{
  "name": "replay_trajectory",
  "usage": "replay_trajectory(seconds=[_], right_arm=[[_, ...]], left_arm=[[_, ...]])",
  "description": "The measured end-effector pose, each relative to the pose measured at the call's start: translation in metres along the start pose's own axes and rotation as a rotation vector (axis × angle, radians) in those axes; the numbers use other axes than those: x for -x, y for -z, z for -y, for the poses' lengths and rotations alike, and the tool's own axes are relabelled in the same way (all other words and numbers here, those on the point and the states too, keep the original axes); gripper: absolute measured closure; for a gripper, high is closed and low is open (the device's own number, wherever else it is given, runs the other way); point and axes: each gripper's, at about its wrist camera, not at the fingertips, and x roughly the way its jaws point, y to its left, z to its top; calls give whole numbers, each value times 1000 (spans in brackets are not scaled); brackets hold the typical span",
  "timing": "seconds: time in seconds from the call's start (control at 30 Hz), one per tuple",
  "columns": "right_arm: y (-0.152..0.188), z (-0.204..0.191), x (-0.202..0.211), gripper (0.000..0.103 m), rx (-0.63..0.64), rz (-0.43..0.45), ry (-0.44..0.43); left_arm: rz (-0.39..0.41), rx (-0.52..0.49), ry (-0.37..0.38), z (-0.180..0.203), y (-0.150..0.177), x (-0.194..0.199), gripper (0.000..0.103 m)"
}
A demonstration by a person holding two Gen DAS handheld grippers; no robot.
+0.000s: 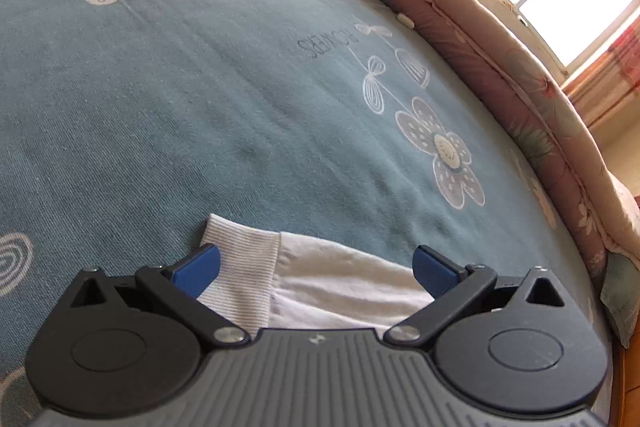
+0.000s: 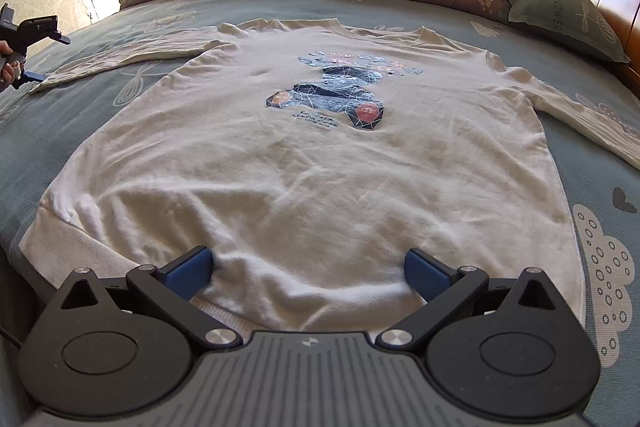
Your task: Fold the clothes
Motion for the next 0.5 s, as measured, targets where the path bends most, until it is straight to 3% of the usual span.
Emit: replay_trajectory(seconds=[0.03, 0.13, 0.23, 0.33, 0.4, 0.5], right_arm=[[0, 0, 0, 0, 0, 2, 1], [1, -1, -1, 0, -3, 12, 8], [2, -2, -2, 0, -5, 18, 23], [1, -2, -2, 0, -3, 15, 28], [1, -1, -2, 0, -2, 14, 26], [2, -2, -3, 0, -3, 18, 30]], left_arm=[[4, -11, -3, 4, 0, 3, 1], [-18, -69, 94, 24, 3, 6, 1], [-47, -122, 141, 42, 11, -5, 1], [-62, -141, 93, 47, 17, -23, 1], [-51, -121, -14, 43, 18, -34, 1], [-35, -96, -19, 46, 16, -31, 1]])
